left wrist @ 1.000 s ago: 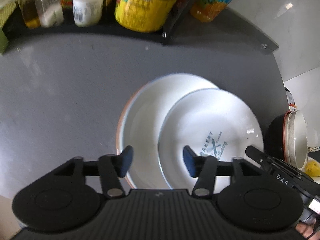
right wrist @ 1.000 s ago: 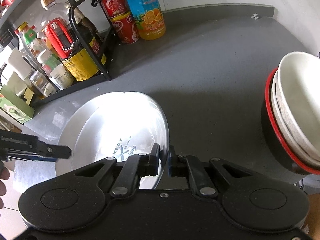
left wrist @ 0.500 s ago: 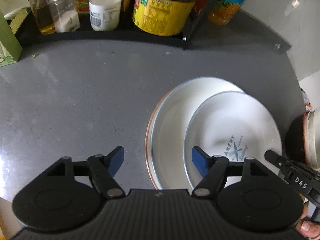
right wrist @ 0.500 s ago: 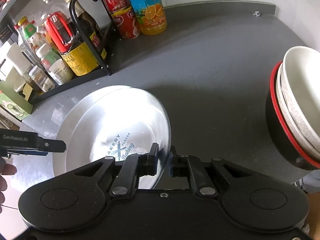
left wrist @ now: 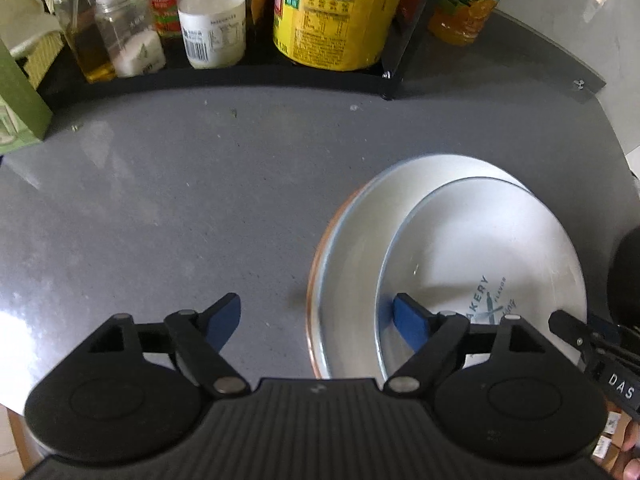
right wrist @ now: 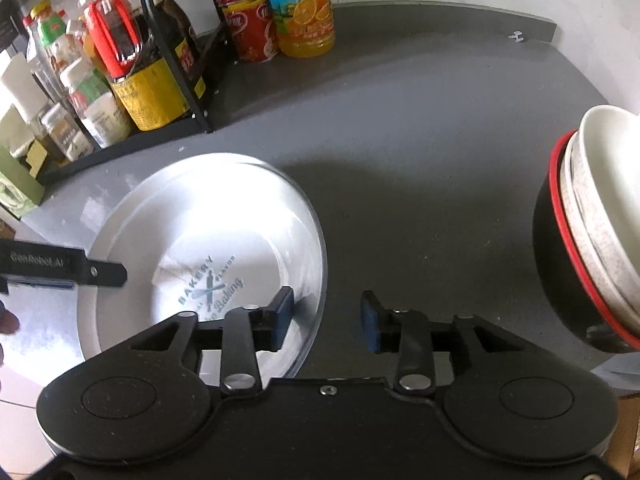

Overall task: Organize plates and bowls
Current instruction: 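Move both tools toward the red-and-black bowl holding the white bowls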

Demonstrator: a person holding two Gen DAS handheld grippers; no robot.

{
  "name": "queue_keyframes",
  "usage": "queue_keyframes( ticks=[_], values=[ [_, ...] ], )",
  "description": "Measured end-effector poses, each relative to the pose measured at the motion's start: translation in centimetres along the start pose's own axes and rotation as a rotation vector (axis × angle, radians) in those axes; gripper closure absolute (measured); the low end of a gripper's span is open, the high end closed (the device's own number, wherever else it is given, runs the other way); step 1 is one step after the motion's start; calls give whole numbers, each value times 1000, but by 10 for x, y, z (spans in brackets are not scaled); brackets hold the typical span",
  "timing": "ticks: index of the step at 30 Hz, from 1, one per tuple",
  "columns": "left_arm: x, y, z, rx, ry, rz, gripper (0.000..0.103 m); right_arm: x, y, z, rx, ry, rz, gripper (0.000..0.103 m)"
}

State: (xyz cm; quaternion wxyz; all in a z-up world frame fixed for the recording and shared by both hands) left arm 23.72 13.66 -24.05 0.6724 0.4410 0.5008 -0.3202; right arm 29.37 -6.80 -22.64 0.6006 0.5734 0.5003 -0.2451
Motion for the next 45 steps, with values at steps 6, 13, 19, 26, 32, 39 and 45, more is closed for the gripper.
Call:
queue_keyframes(
  ticks=[6,13,19,26,32,39,45],
  values=[
    [-1,1,-3,9,19,16,20,5,-2,-7,-22,-17,-8,57],
    [-2,1,0,27,64,35,20,6,-2,-6,2,-2,-32,49],
    [-2,3,-3,24,80,30,20,9,-1,-10,-10,-4,-41,47],
    [-12,4,-2,19,94,30,22,-6,2,-10,-25,-11,-16,46],
    [-30,5,6,14,74,40,21,-29,4,-3,-21,16,20,37],
    [-52,-5,21,2,50,51,21,-45,5,7,-46,94,26,19],
    [-69,-22,40,-19,49,62,21,-63,7,25,-69,131,51,11]
  ],
)
Point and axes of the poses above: each gripper's, at about its wrist camera, not at the fingertips, and x roughly the way its jaws point, z to its right, y to its top, the point moved 5 cm from there along x, roughly the way its jaws point, and after that the axes turned 2 degrees about -z, right-handed, at the moved point
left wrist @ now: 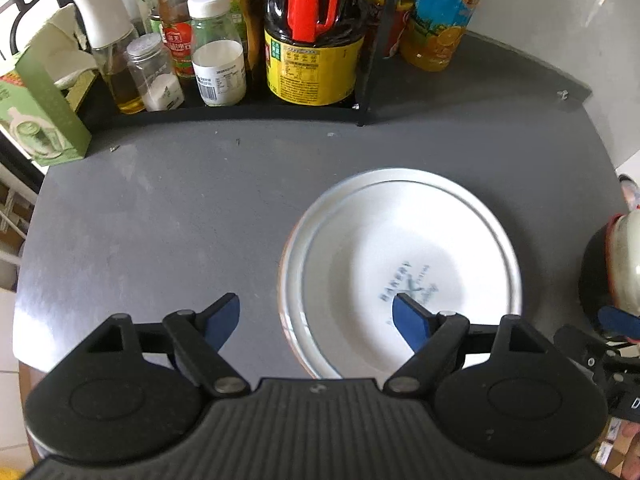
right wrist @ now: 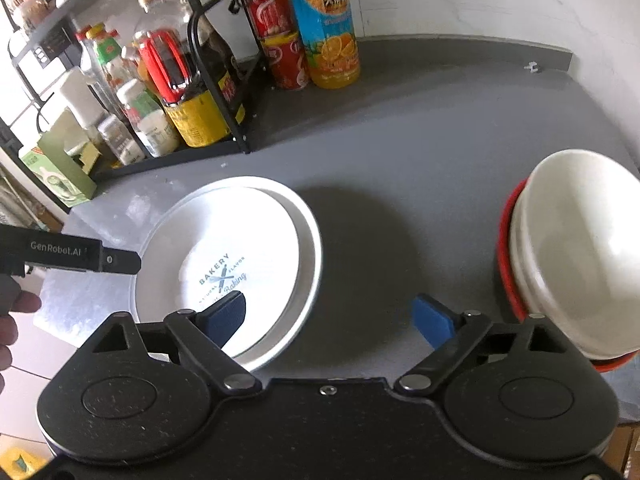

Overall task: Organize plates and bowls
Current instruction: 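Move both tools toward the red-and-black bowl holding the white bowls, then close both tools on the rim of the red-and-black bowl stack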

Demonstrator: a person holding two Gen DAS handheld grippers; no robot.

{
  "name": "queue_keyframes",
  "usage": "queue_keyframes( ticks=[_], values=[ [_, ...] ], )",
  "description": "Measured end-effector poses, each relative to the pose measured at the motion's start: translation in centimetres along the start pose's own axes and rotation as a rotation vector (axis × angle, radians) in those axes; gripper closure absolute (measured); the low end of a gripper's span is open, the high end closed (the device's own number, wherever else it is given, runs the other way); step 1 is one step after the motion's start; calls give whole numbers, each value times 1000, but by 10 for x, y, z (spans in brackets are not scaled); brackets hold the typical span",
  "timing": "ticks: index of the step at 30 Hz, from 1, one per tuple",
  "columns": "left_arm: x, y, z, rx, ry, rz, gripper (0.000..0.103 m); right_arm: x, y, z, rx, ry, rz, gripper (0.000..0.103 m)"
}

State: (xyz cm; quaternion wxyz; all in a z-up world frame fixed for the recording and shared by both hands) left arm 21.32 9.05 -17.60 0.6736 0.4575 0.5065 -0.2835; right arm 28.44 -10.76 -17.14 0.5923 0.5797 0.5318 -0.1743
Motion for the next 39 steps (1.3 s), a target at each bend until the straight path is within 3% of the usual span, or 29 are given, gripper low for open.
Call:
queue_keyframes(
  ticks=[8,20,28,39],
  values=[
    [-15,-12,32,-32,-9,26,20,-30,0,22,-45,34,51,7],
    [-36,-11,95,-45,-59,70,20,-66,-1,66,-16,64,110,7],
    [-36,-8,149,-27,-125,93,20,-94,-5,111,37,32,182,9],
    [-22,-7,219,35,-172,79,20,-98,-19,171,131,-32,181,12]
  ],
)
Point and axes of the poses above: each gripper's, at about its wrist camera, not at the fingertips, and x roughly the way its jaws point, z to its right, y to its top, the point moved 5 cm from there along x, roughly the way its jaws point, and after that the axes turned 2 degrees about -z, right-handed, at the moved point
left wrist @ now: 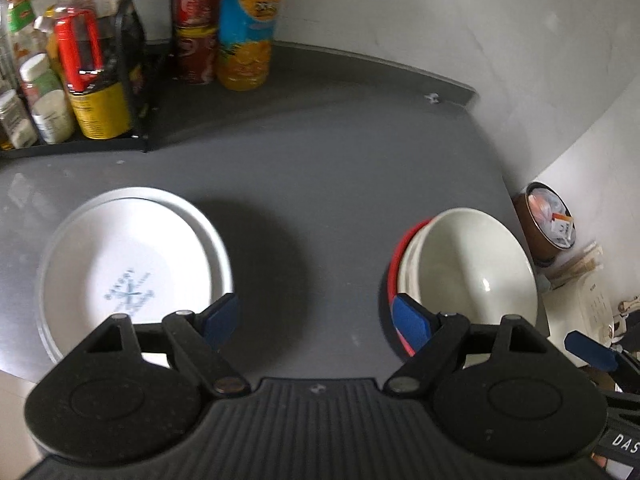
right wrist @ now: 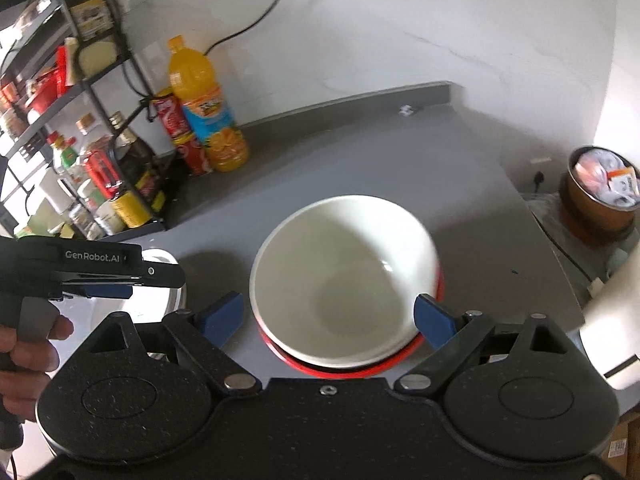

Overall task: Organize plates and bowls
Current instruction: 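Close both tools on the rim of the red-and-black bowl stack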

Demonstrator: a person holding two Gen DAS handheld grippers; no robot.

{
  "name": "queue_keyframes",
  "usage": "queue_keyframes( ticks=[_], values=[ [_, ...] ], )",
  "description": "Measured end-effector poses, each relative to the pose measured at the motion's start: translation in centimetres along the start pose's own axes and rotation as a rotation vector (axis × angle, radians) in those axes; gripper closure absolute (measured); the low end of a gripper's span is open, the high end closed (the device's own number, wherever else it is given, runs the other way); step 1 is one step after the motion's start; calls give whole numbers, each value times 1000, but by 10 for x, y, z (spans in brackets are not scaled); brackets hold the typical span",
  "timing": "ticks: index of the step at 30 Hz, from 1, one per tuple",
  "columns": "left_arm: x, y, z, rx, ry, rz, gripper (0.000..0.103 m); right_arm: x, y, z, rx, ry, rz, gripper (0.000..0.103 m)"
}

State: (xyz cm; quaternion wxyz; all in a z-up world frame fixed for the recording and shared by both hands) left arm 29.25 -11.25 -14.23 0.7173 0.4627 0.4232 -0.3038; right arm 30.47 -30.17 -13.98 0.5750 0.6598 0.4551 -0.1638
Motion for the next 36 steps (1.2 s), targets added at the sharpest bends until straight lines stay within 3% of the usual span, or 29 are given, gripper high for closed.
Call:
queue_keyframes(
  ticks=[11,17,24,27,33,36],
  values=[
    [38,-2,35,16,-11,-34,21,34,-4,38,85,-12,-70,20],
    [67,-3,42,1,-17,-74,23,61,-8,54,113,-12,-132,30],
    [85,-3,47,-14,-13,-87,27,85,-12,65,145,-15,-181,33],
    [93,-3,49,-22,-14,-96,34,95,-12,67,164,-3,-200,34],
    [106,-6,45,-86,-38,-131,57,109,-13,71,173,-9,-240,47],
    [111,-9,43,-125,-84,-146,69,113,-16,72,165,-23,-251,55]
  ],
)
Point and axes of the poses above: each gripper's, at about its wrist camera, not at the fingertips, and x roughly the way its jaws point, z to its right, y to its top, the point moved 5 cm from there along x, roughly the way its jaws point, and after that the axes turned 2 degrees about -z, right-handed, at the moved point
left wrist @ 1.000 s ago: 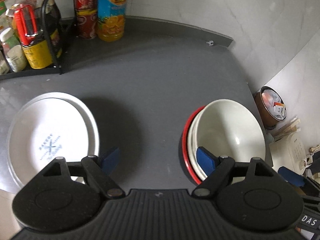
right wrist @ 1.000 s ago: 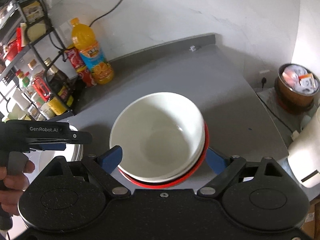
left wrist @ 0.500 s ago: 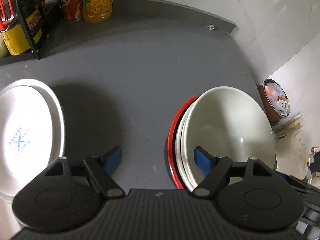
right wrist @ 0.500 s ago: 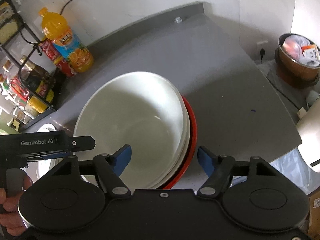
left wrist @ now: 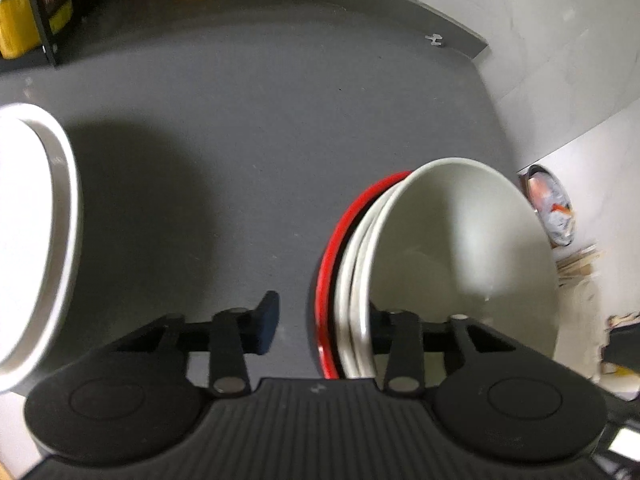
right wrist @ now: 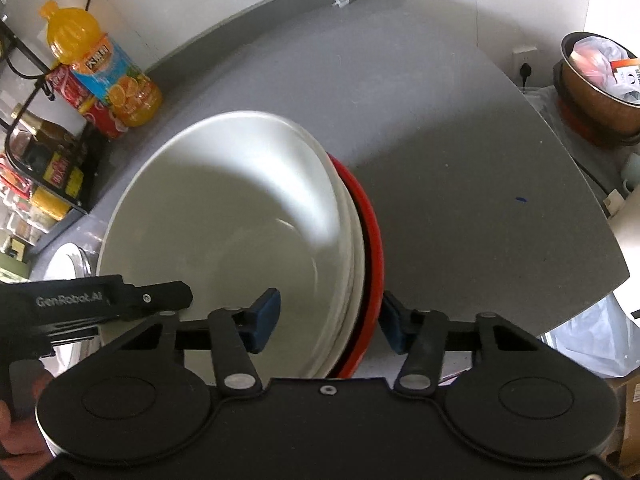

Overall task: Organize plates and bowls
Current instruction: 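Close both tools on the rim of the red-and-black bowl stack, then lift the bowl stack with both tools and carry it over the plates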

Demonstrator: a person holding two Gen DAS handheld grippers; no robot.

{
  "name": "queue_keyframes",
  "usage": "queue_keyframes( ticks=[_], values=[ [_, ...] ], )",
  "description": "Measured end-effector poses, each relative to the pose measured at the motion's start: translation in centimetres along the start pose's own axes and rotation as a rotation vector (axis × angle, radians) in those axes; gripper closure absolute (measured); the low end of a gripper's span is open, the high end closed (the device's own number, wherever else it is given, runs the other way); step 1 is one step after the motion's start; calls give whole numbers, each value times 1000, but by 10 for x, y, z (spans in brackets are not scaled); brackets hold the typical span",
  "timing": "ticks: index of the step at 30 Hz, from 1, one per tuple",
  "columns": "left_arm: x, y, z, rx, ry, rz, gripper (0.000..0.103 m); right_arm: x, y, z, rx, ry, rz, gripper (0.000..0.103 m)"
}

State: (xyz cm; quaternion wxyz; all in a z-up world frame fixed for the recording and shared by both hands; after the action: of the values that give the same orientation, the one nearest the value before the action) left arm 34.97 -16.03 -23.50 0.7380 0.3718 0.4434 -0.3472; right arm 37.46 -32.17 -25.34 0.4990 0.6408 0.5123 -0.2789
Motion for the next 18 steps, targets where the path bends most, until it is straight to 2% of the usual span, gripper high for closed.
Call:
queue_keyframes(
  ticks=[2,5,18],
  values=[
    [0,0,1,-11,-27,-2,77,0,0,2,-6,-15,9,64],
    [-2,-2,5,6,-2,8,77,-3,0,9,18,14,10,71],
    [-14,-6,-2,5,15,33,77,-14,-2,-6,-20,26,40,73]
  ],
)
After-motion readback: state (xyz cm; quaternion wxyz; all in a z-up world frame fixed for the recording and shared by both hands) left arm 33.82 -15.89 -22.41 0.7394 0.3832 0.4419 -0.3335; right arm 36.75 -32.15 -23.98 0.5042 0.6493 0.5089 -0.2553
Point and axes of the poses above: each gripper's, at about its wrist camera, not at the fingertips, and x roughly the way its jaws point, z to its right, y to its top, the point moved 5 cm from there along x, roughly the way its jaws point, and after that the axes turned 2 degrees about -z, right-handed, at the moved point
